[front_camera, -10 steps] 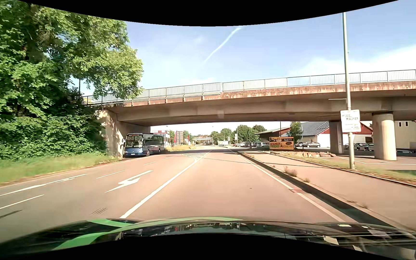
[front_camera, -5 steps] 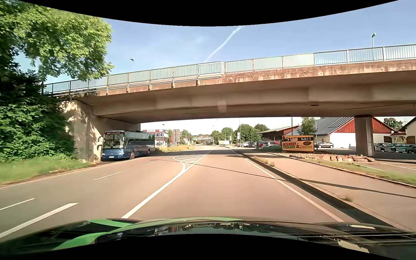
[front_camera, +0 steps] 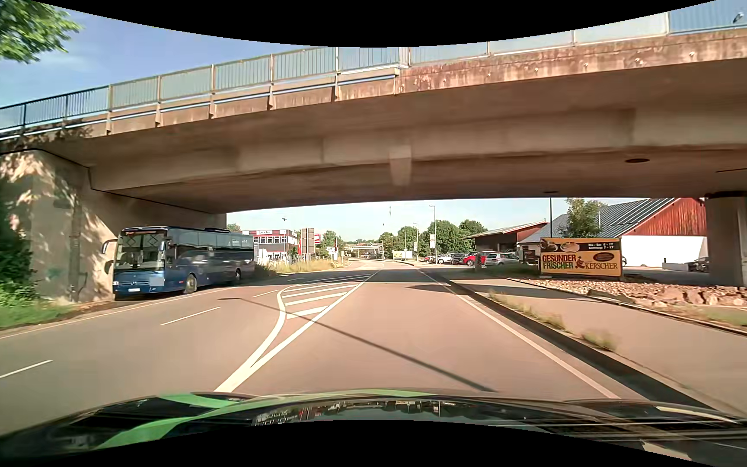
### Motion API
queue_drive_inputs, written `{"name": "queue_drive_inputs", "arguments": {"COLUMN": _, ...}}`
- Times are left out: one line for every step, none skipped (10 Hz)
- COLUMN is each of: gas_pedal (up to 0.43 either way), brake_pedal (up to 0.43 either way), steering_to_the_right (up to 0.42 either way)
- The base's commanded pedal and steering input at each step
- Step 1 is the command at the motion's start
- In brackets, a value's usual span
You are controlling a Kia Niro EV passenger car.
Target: Follow the waypoints while adhering to traffic rules and regulations
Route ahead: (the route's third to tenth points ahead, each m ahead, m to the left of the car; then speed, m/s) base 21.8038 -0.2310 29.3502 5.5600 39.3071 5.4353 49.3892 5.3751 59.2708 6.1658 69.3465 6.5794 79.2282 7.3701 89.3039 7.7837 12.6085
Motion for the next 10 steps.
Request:
{"name": "queue_drive_inputs", "arguments": {"gas_pedal": 0.157, "brake_pedal": 0.000, "steering_to_the_right": 0.004}}
{"name": "queue_drive_inputs", "arguments": {"gas_pedal": 0.169, "brake_pedal": 0.000, "steering_to_the_right": 0.003}}
{"name": "queue_drive_inputs", "arguments": {"gas_pedal": 0.169, "brake_pedal": 0.000, "steering_to_the_right": 0.000}}
{"name": "queue_drive_inputs", "arguments": {"gas_pedal": 0.157, "brake_pedal": 0.000, "steering_to_the_right": -0.002}}
{"name": "queue_drive_inputs", "arguments": {"gas_pedal": 0.157, "brake_pedal": 0.000, "steering_to_the_right": -0.003}}
{"name": "queue_drive_inputs", "arguments": {"gas_pedal": 0.157, "brake_pedal": 0.000, "steering_to_the_right": -0.002}}
{"name": "queue_drive_inputs", "arguments": {"gas_pedal": 0.157, "brake_pedal": 0.000, "steering_to_the_right": -0.003}}
{"name": "queue_drive_inputs", "arguments": {"gas_pedal": 0.157, "brake_pedal": 0.000, "steering_to_the_right": -0.003}}
{"name": "queue_drive_inputs", "arguments": {"gas_pedal": 0.157, "brake_pedal": 0.000, "steering_to_the_right": -0.003}}
{"name": "queue_drive_inputs", "arguments": {"gas_pedal": 0.157, "brake_pedal": 0.000, "steering_to_the_right": -0.003}}
